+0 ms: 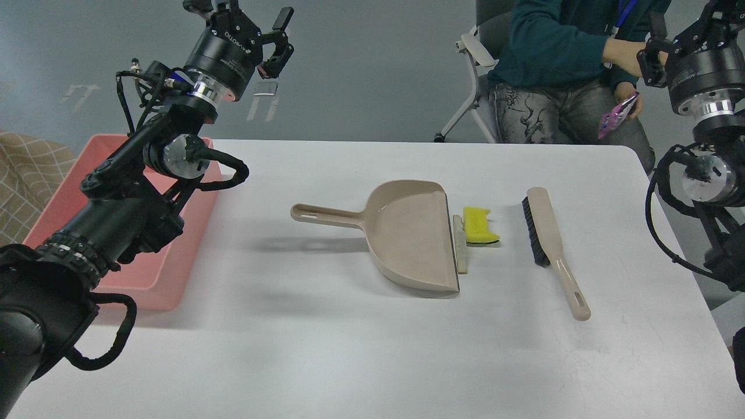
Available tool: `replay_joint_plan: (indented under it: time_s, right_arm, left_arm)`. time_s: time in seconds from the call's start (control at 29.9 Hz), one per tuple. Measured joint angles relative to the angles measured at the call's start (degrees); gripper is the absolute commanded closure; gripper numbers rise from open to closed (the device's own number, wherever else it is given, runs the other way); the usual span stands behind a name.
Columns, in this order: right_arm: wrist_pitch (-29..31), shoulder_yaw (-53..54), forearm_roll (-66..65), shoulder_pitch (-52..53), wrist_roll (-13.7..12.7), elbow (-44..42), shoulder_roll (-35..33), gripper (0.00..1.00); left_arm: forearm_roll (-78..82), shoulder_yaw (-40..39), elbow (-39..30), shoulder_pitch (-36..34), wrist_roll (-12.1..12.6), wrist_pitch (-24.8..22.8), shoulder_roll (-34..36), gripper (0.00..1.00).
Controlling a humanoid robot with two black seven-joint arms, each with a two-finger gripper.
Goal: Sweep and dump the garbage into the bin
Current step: 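Raise the left arm and move the left gripper above the pink bin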
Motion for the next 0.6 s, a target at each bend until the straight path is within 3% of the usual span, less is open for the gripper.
replay_joint_plan:
  time_s: [0.27, 0.6]
  right_arm:
    - [1.2, 1.3, 0.1, -1.3, 0.1, 0.0, -1.3, 0.0]
    - [0.7, 1.2, 0.0, -1.4, -0.3, 0.2, -1.3, 0.0]
  left_arm:
    - [-0.1, 0.2, 1.7, 0.0, 0.0, 0.6, -3.2, 0.02]
    - [-0.2, -0.2, 2.2, -0.5, 0.0, 0.0, -2.1, 0.02]
